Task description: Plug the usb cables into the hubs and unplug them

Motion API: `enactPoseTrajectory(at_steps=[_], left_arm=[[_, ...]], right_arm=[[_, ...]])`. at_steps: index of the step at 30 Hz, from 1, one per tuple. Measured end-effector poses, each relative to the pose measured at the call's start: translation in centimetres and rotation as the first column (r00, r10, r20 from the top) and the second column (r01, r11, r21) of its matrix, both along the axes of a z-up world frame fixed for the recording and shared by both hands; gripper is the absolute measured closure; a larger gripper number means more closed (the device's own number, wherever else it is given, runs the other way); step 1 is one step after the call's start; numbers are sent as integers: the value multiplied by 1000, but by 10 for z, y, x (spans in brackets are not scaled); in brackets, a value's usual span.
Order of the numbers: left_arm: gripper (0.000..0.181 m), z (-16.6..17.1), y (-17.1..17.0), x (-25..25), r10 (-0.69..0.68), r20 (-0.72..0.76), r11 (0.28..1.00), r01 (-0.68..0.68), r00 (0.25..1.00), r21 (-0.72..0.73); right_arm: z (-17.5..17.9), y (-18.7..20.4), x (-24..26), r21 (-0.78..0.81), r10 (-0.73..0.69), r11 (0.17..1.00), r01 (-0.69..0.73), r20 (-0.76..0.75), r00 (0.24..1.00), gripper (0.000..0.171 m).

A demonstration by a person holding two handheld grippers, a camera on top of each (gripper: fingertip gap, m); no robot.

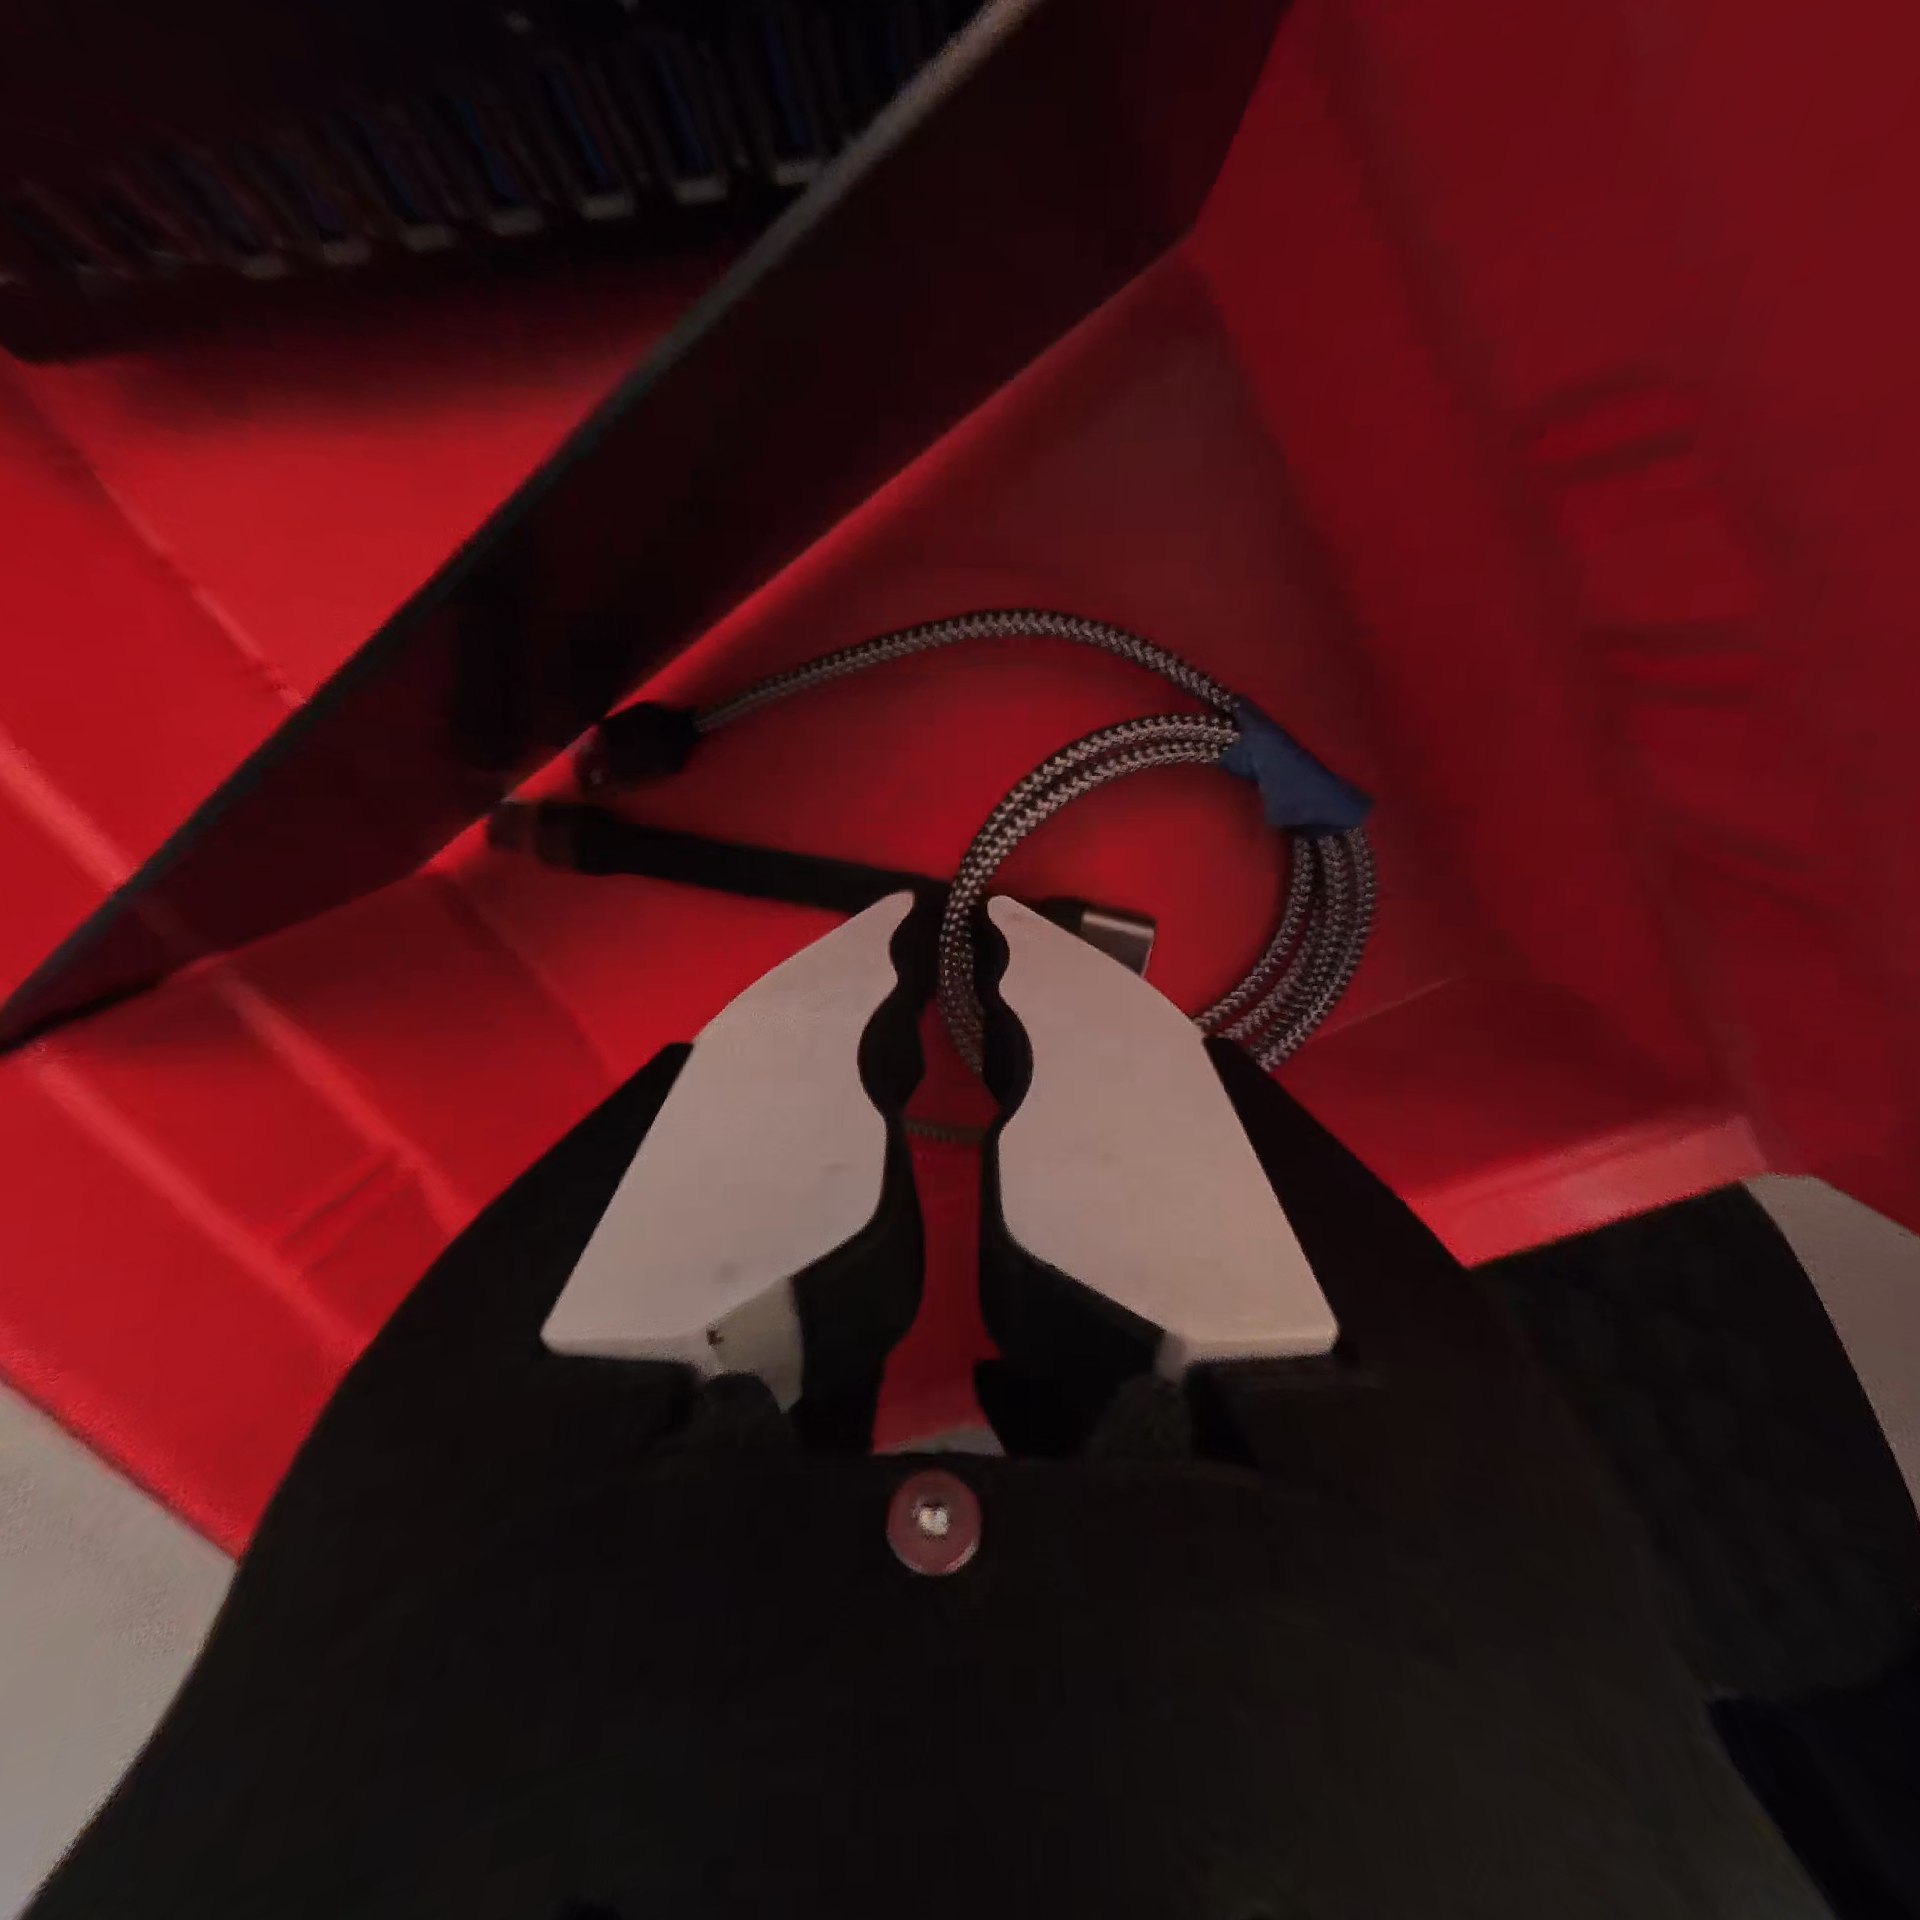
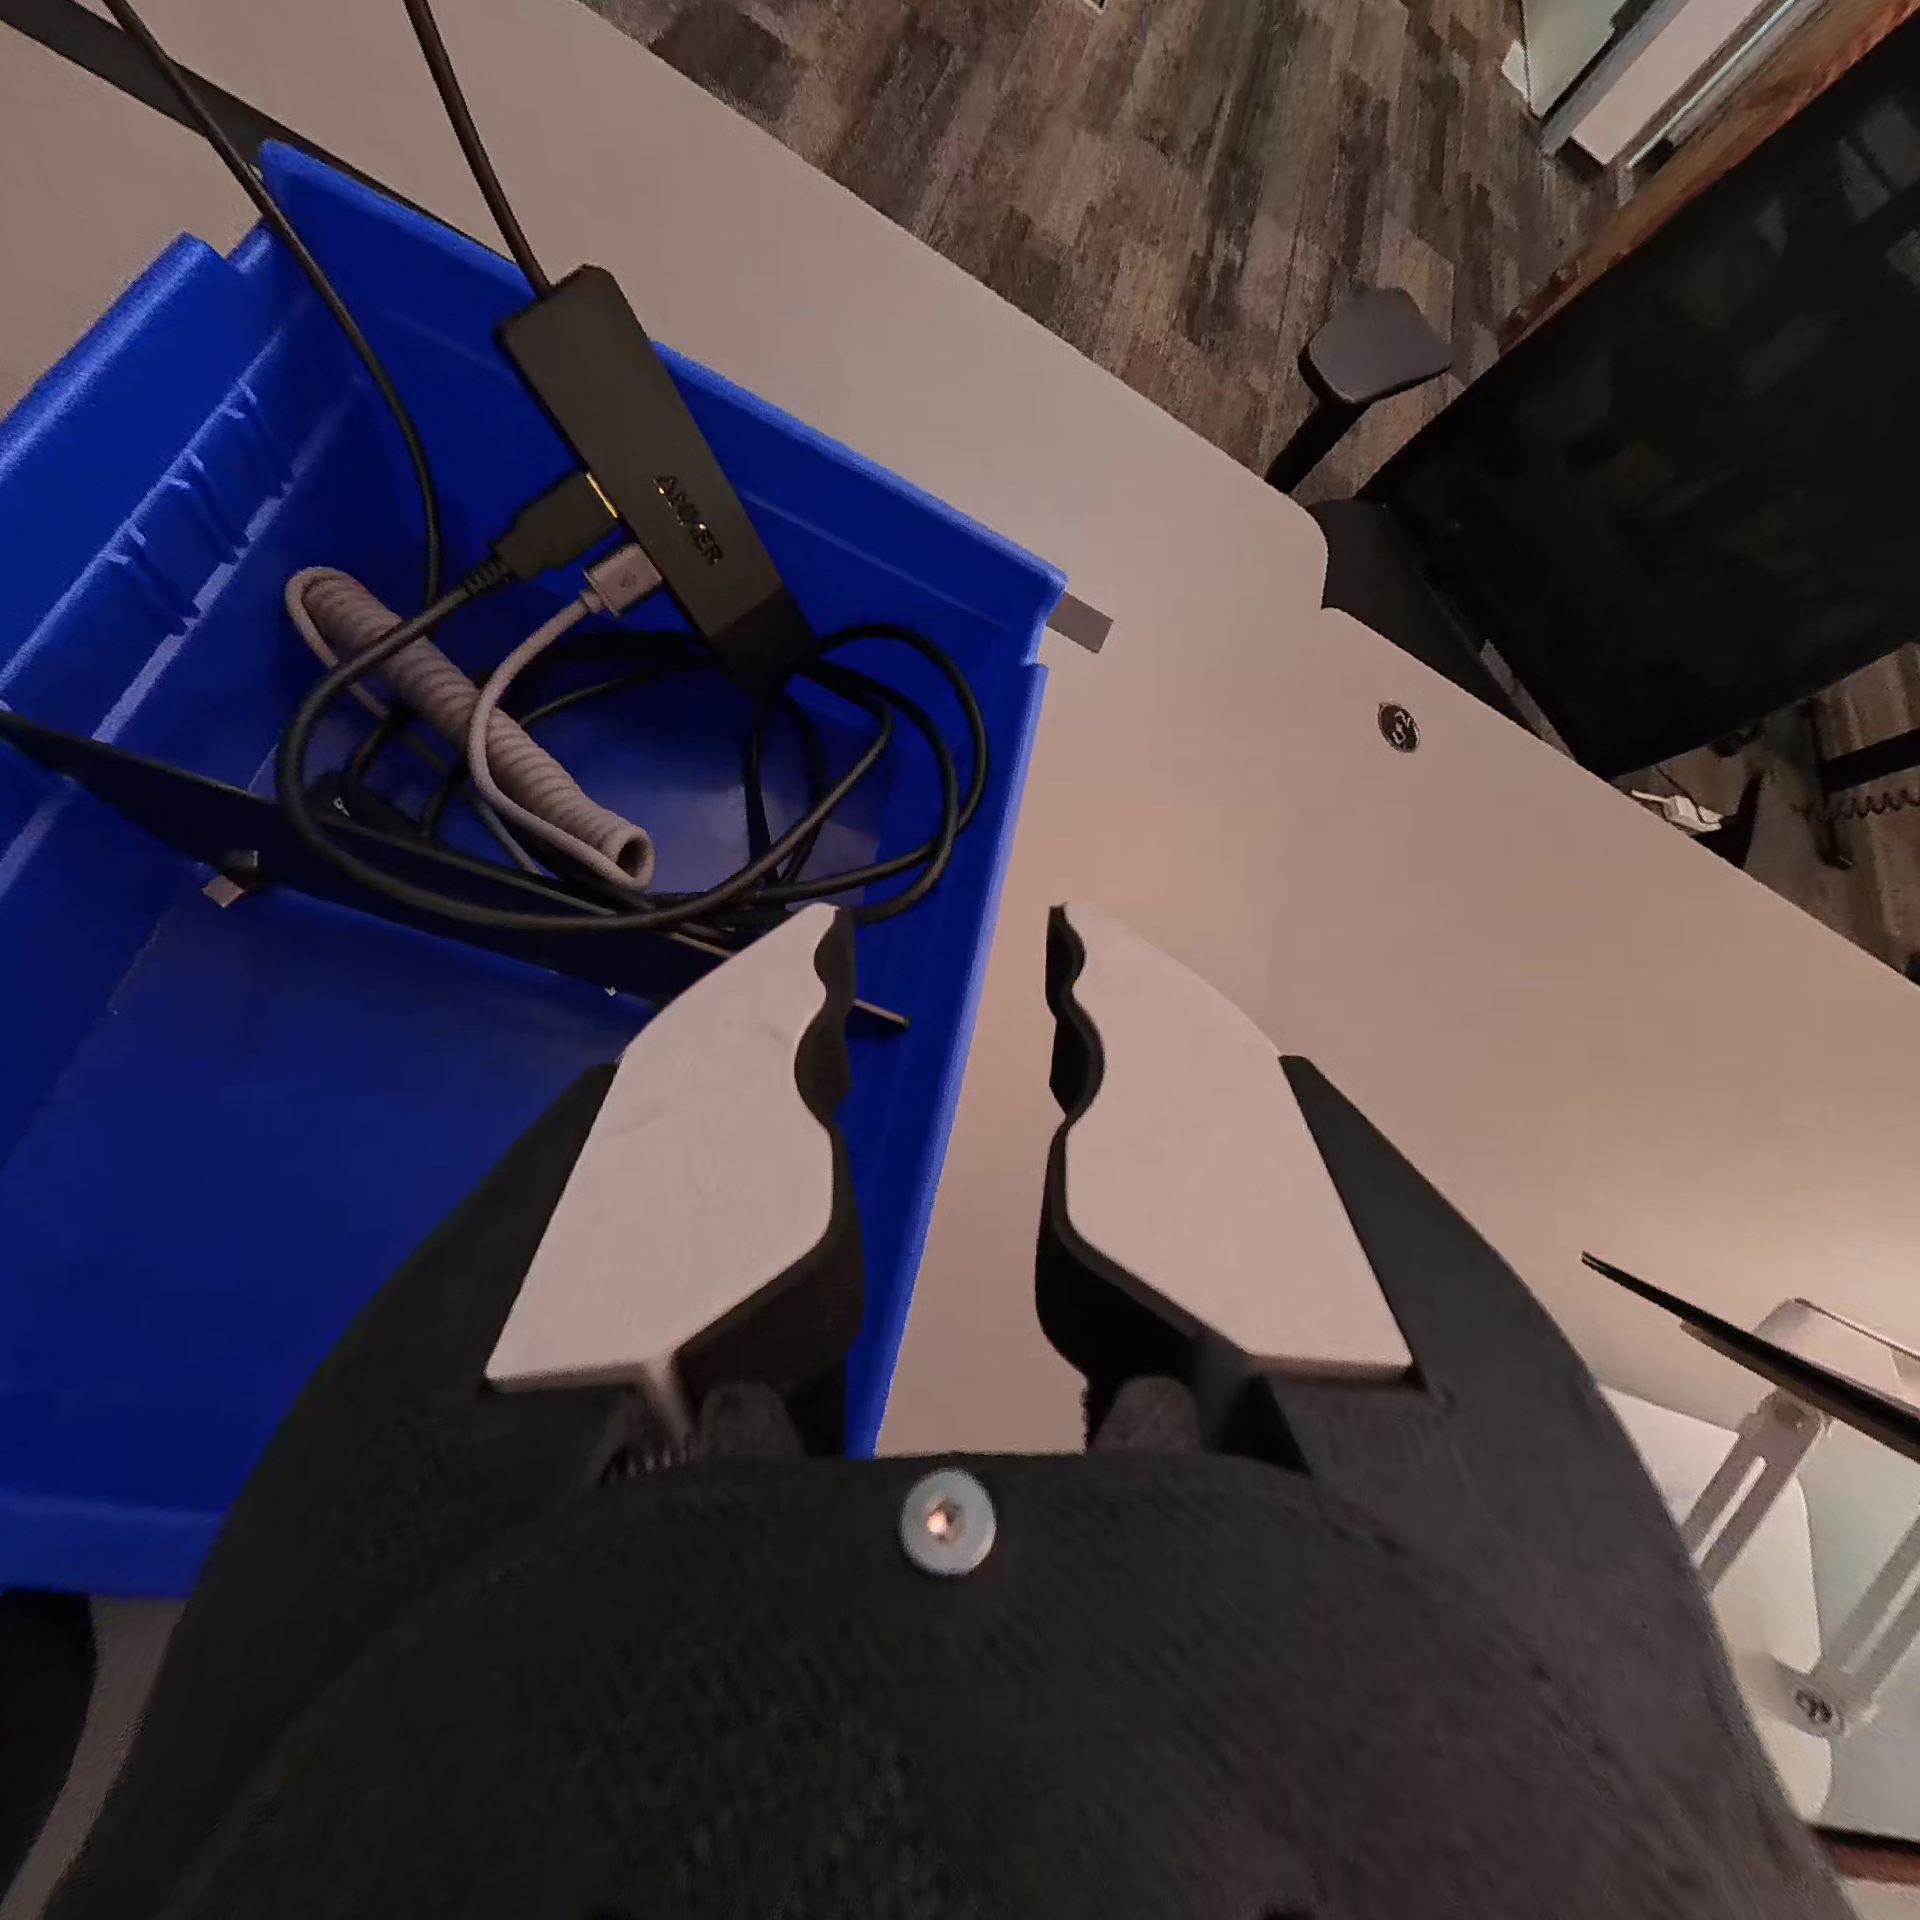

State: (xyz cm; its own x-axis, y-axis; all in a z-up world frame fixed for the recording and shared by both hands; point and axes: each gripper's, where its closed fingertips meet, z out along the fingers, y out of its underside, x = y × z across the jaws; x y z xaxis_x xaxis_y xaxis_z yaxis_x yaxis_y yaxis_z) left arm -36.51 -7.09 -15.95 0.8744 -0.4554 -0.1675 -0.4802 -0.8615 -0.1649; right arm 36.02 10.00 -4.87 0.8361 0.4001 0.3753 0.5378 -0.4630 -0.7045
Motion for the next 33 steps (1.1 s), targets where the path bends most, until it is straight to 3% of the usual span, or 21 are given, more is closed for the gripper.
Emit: enactPoseTrajectory(at_steps=[1, 6, 10, 13, 15, 18, 21, 26, 30, 31, 33], left_arm=[[176, 10, -1, -2, 6, -14, 1000, -6, 1000, 23], [176, 81, -2, -11, 44, -90, 989, -31, 995, 146], [176, 151, 2, 5, 68, -22, 959, -60, 997, 277], [177, 206, 6, 70, -51, 193, 926, -26, 980, 377], [176, 226, 8, 128, -183, 275, 905, 53, 944, 422], [177, 205, 20, 205, -335, 215, 874, 217, 917, 435], [177, 143, 35, 278, -460, 190, 841, 357, 867, 406], [177, 33, 60, 363, -474, 295, 872, 394, 830, 290], [176, 10, 65, 394, -457, 421, 887, 363, 784, 286], [172, 12, 64, 396, -443, 458, 894, 345, 770, 285], [129, 25, 57, 390, -387, 536, 920, 281, 750, 272]], right_arm=[[1, 1, -1, 8, 10, 1000, -10, 4, 1000, 134], [15, 6, -12, 56, 58, 997, -58, 1, 998, 134], [22, 9, -25, 79, 102, 992, -102, 3, 995, 134], [24, 9, -32, 86, 133, 987, -133, 10, 991, 134], [24, 8, -35, 86, 145, 986, -145, 11, 989, 134], [24, 6, -38, 87, 161, 983, -161, 9, 987, 134], [25, 3, -39, 91, 174, 980, -174, 11, 985, 134], [31, 1, -48, 107, 202, 973, -203, 20, 979, 134], [31, 0, -57, 112, 241, 964, -242, 16, 970, 134], [30, 0, -56, 111, 244, 963, -244, 17, 970, 134], [28, 0, -52, 105, 237, 966, -237, 9, 971, 133]])
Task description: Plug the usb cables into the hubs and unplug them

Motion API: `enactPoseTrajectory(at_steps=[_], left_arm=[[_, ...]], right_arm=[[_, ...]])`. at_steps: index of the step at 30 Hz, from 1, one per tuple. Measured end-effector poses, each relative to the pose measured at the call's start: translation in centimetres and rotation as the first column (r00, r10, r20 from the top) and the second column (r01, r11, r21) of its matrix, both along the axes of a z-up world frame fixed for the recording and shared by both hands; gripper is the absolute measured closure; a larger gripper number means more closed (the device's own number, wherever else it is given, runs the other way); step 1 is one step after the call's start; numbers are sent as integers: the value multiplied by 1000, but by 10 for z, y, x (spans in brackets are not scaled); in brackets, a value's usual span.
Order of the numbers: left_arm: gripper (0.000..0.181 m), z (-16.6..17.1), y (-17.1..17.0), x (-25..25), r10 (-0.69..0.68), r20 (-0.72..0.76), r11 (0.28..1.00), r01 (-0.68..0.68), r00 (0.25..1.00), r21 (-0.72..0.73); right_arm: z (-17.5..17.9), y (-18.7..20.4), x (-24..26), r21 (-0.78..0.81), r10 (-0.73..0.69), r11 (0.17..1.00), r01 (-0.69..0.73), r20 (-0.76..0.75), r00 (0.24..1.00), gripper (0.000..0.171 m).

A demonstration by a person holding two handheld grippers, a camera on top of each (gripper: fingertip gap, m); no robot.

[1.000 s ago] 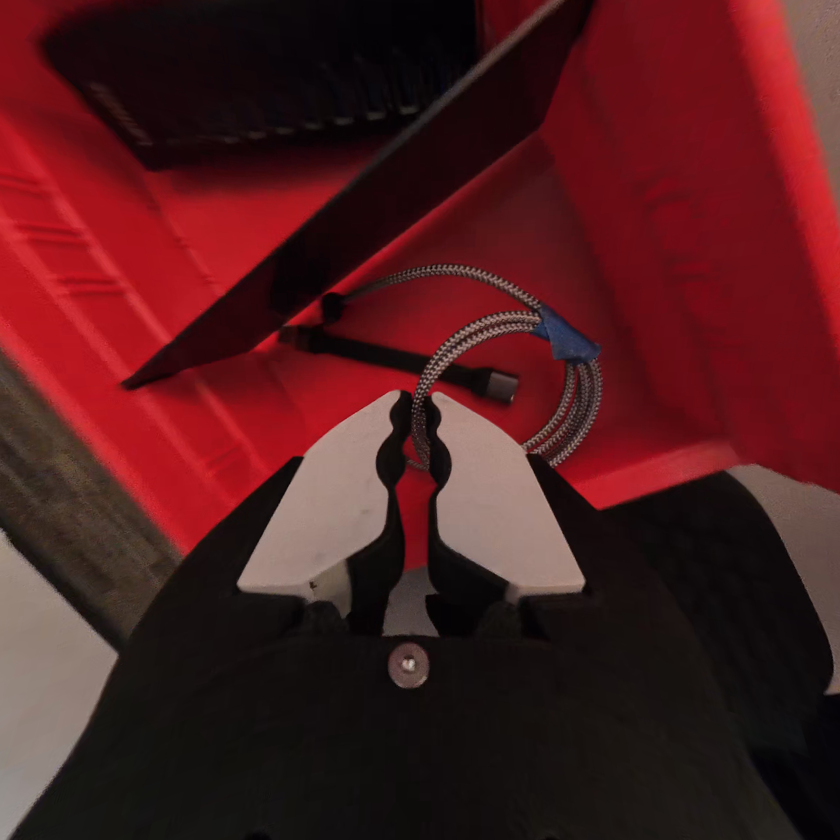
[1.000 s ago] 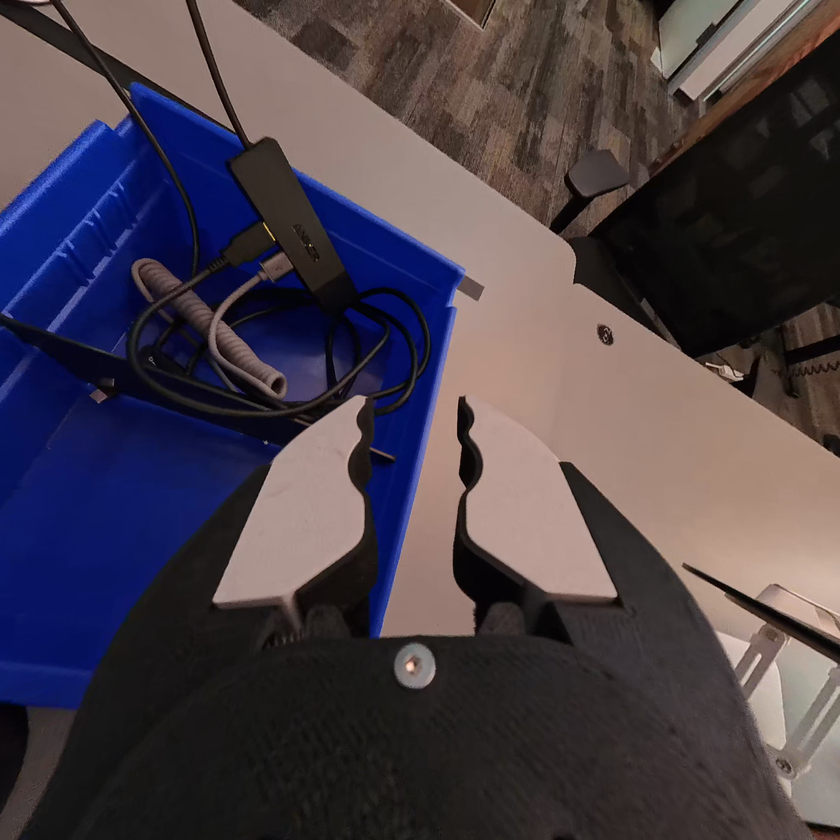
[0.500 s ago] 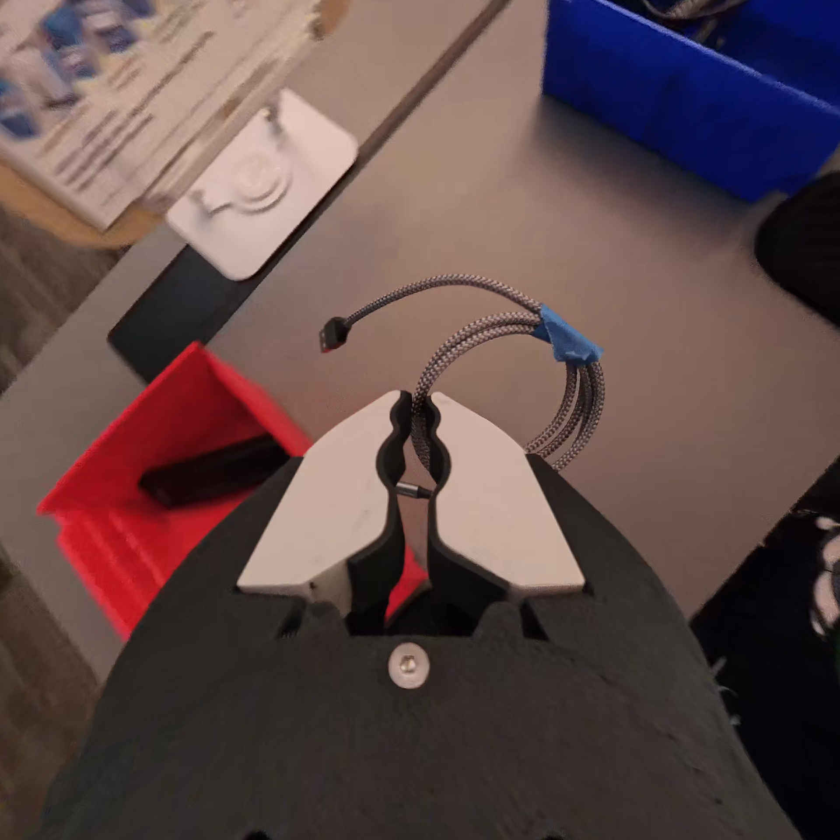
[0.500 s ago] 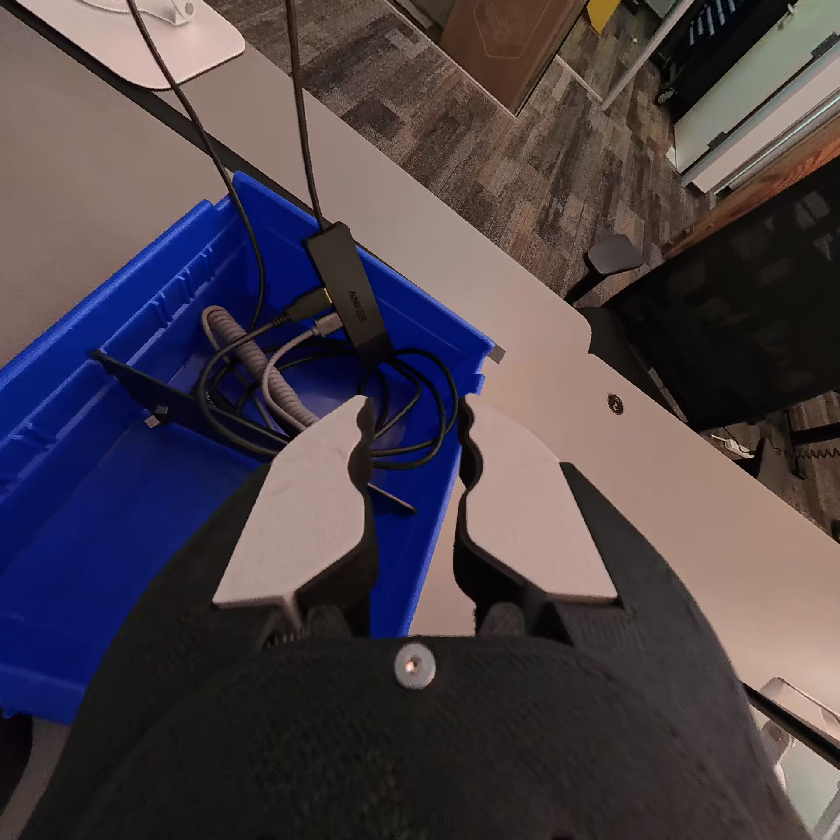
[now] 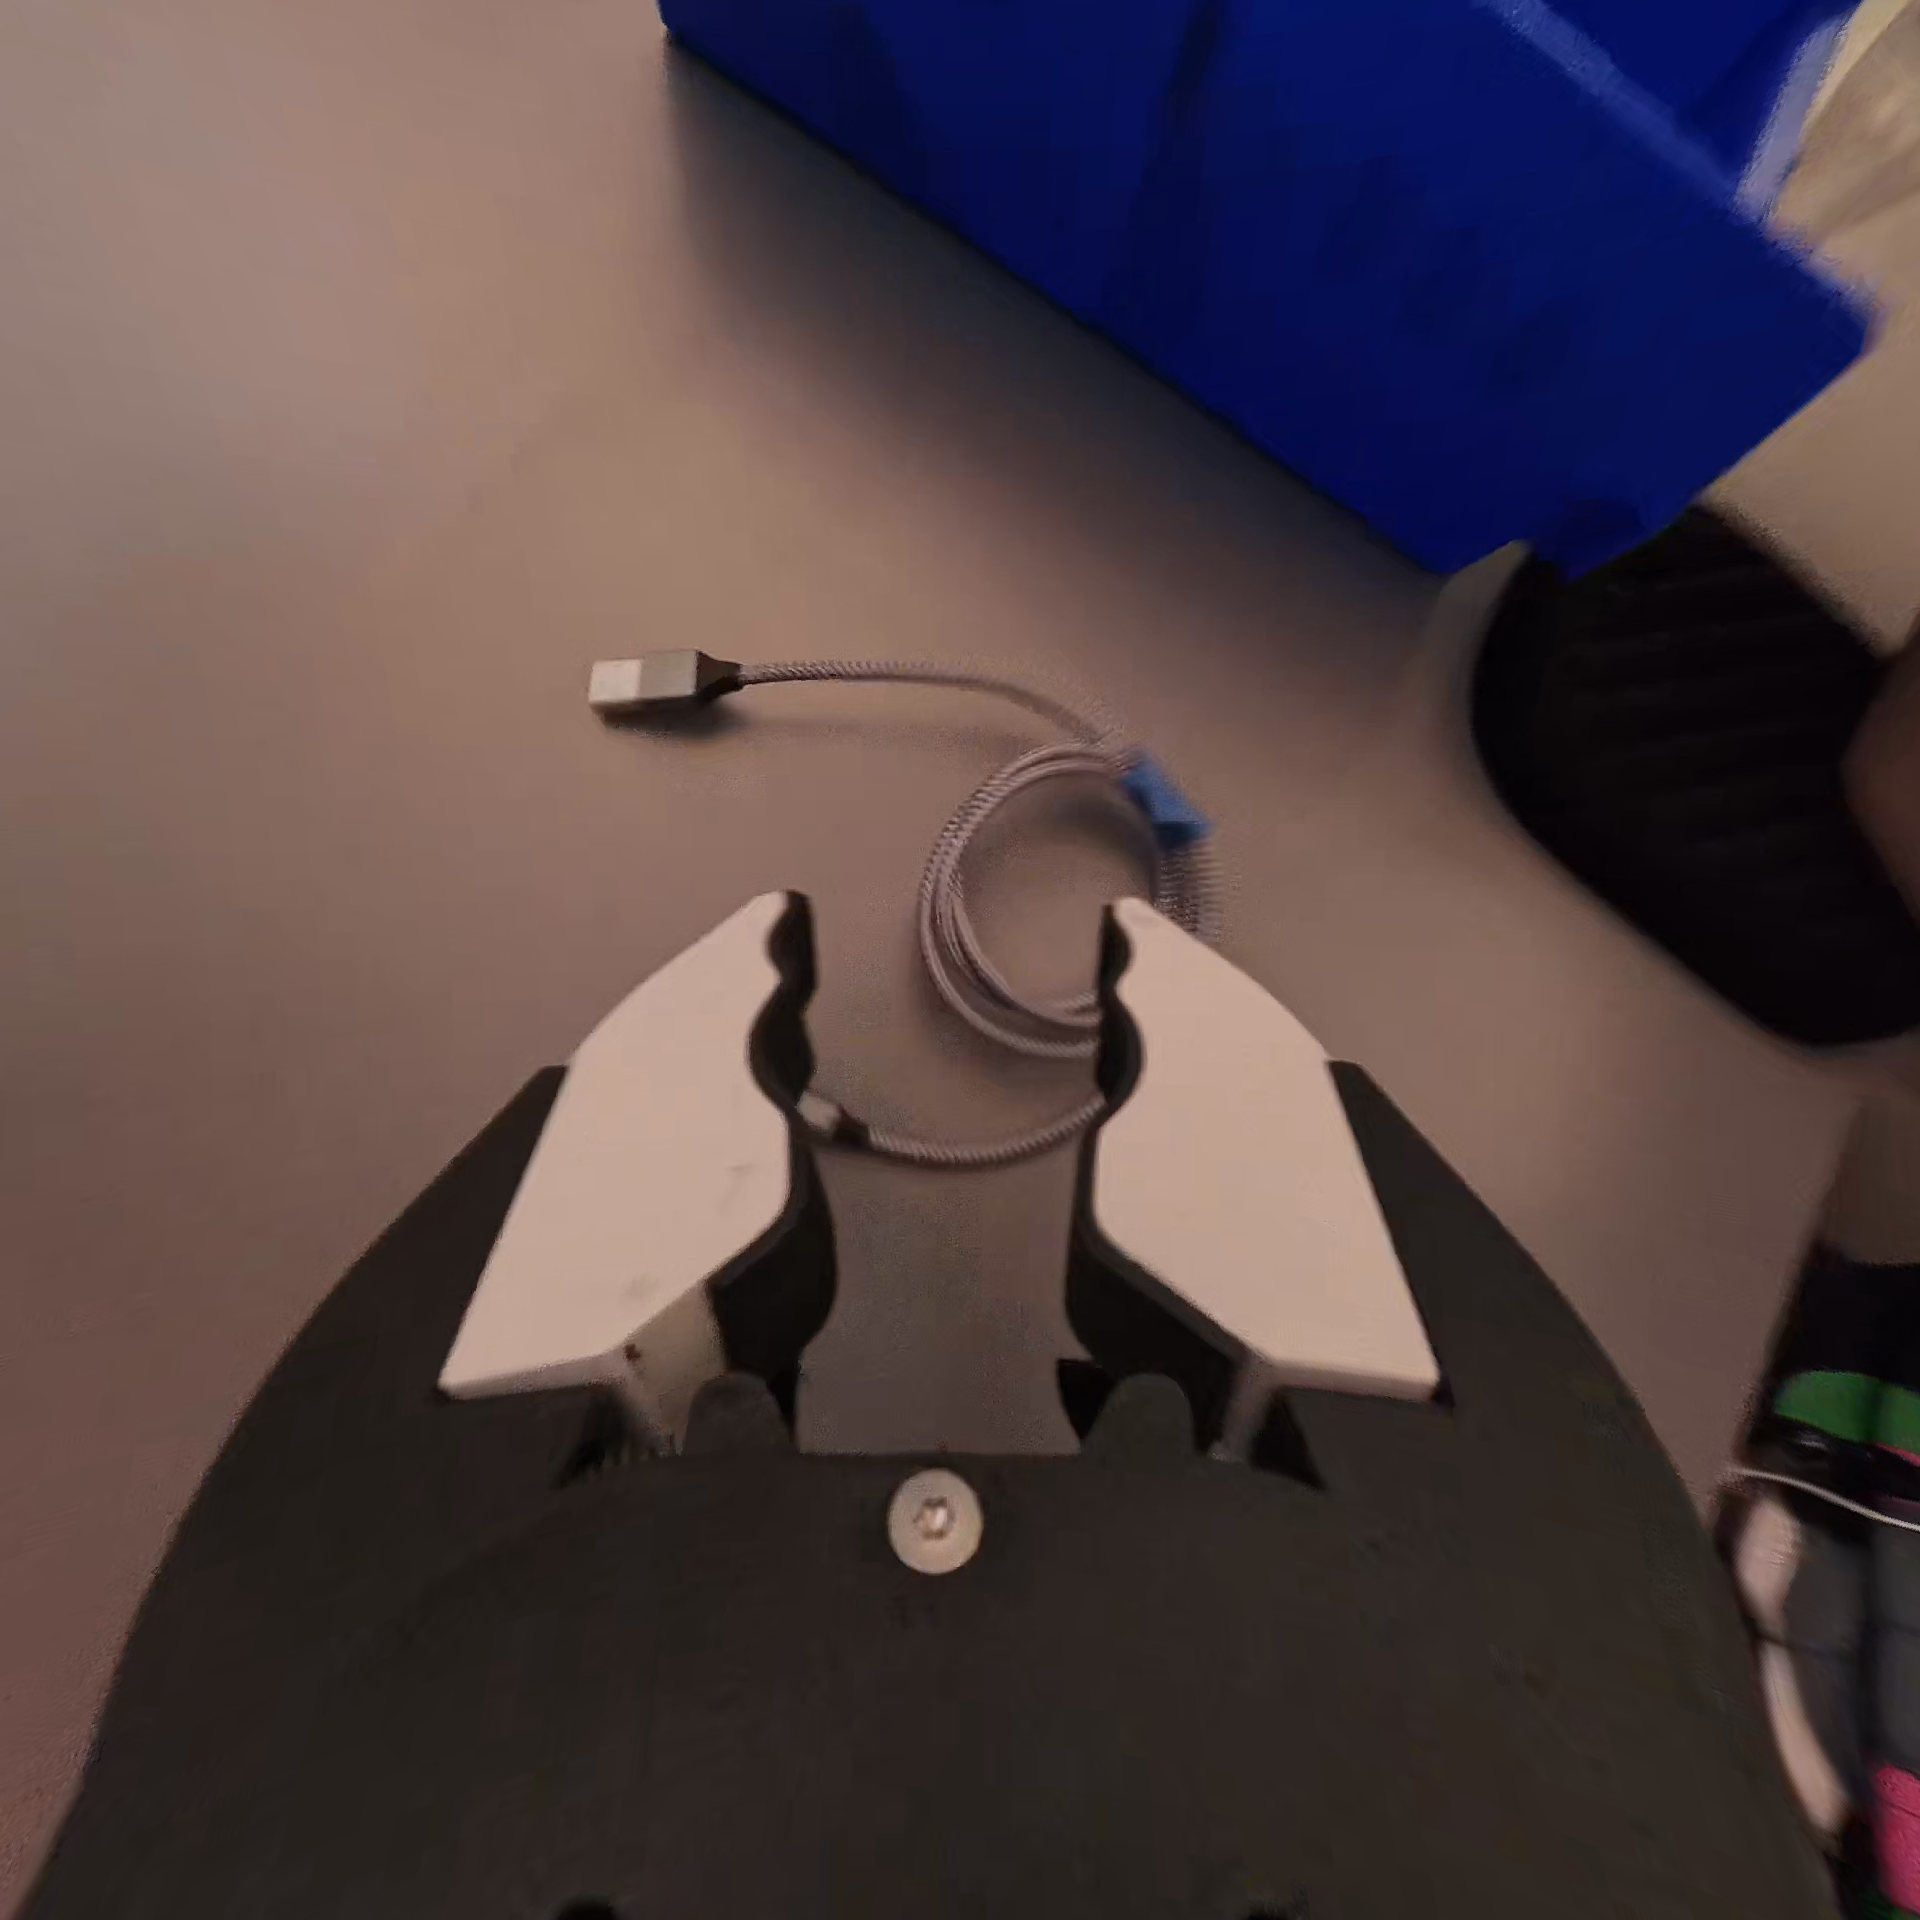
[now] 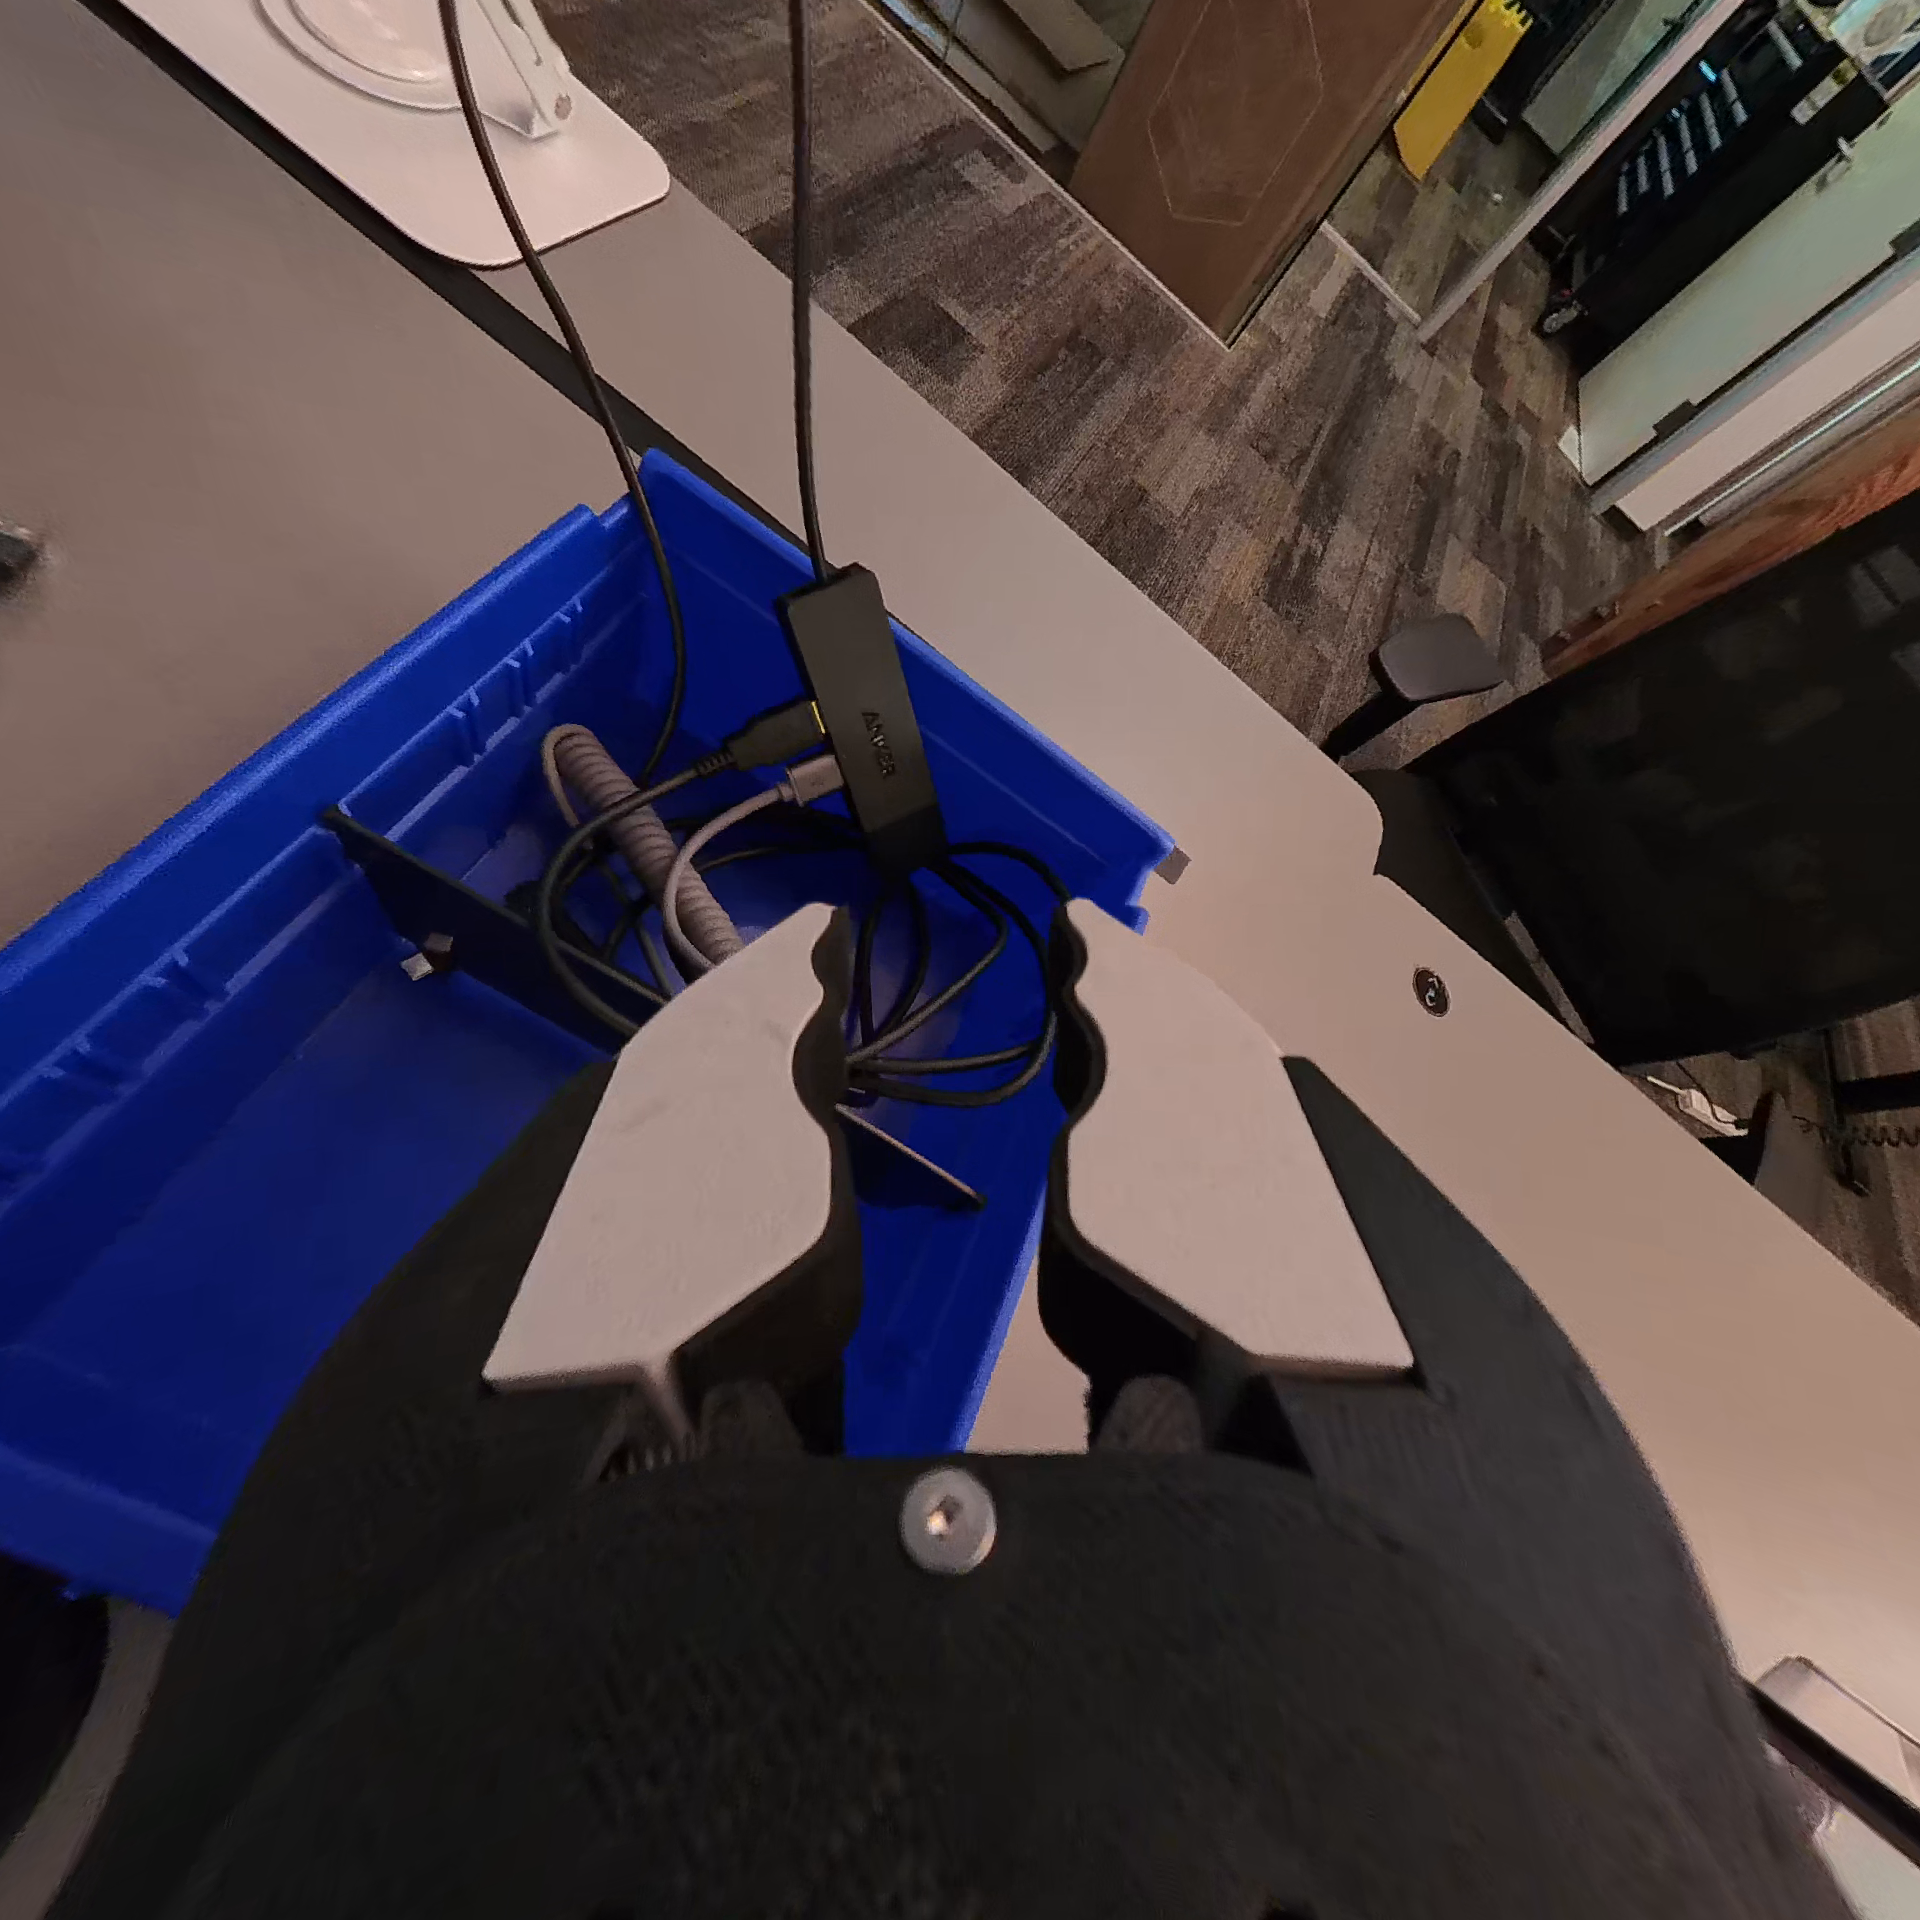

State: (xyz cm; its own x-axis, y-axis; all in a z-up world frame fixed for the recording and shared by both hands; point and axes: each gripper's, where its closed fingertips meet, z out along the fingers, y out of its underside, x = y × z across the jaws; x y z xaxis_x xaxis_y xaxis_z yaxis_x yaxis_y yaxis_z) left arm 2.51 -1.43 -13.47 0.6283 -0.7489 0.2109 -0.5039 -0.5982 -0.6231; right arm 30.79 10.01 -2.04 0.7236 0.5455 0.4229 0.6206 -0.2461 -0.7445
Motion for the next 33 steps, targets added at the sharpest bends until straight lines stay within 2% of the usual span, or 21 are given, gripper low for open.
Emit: enactPoseTrajectory(at_steps=[1, 3, 5, 6, 8, 9, 10, 12, 16, 19, 22, 24, 27, 29, 32, 33], left_arm=[[124, 13, -7, -8, 33, 57, 999, -33, 998, 0], [127, 49, -19, -45, 147, 163, 982, -163, 976, 91], [135, 89, -28, -114, 320, 247, 897, -376, 915, 232], [135, 107, -33, -160, 434, 285, 810, -508, 855, 293], [137, 129, -48, -266, 671, 363, 541, -762, 646, 356], [133, 134, -56, -311, 728, 424, 419, -839, 539, 347], [130, 131, -61, -345, 759, 460, 352, -885, 461, 305], [128, 98, -65, -394, 860, 370, 292, -934, 351, 207], [137, 29, -51, -415, 929, 98, 349, -933, 357, 89], [136, 0, -35, -419, 929, -51, 367, -930, 365, 31], [133, -18, -25, -432, 922, -198, 349, -935, 332, 59], [134, -31, -23, -447, 914, -295, 320, -942, 279, 101], [140, -51, -24, -456, 891, -378, 304, -949, 252, 85], [145, -47, -19, -456, 905, -340, 292, -955, 255, 60], [179, -49, -20, -455, 894, -344, 316, -948, 286, 33], [181, -49, -23, -454, 882, -364, 334, -942, 298, 39]], right_arm=[[0, 0, 2, -2, -4, 1000, 4, -7, 1000, 133], [0, -1, 6, 0, -7, 1000, 7, -24, 1000, 133], [1, 0, 9, 5, -13, 1000, 13, -37, 999, 133], [2, 0, 9, 9, -14, 1000, 14, -45, 999, 133], [3, 1, 7, 10, -7, 1000, 8, -55, 998, 133], [3, 1, 5, 11, -1, 1000, 2, -49, 999, 133], [2, 1, 3, 13, 5, 1000, -4, -40, 999, 133], [1, 2, 0, 10, 10, 1000, -10, -21, 1000, 132], [-4, 2, 2, -6, -3, 1000, 3, 2, 1000, 131], [-6, 1, 9, -14, -24, 1000, 24, 3, 1000, 131], [-8, 1, 15, -27, -40, 999, 40, 2, 999, 131], [-10, 1, 16, -35, -45, 998, 45, 6, 999, 131], [-12, 2, 15, -45, -42, 998, 42, 14, 999, 130], [-13, 2, 12, -50, -31, 998, 32, 22, 999, 130], [-13, 3, 8, -49, -17, 999, 18, 31, 999, 130], [-13, 3, 7, -49, -12, 999, 14, 28, 1000, 130]])
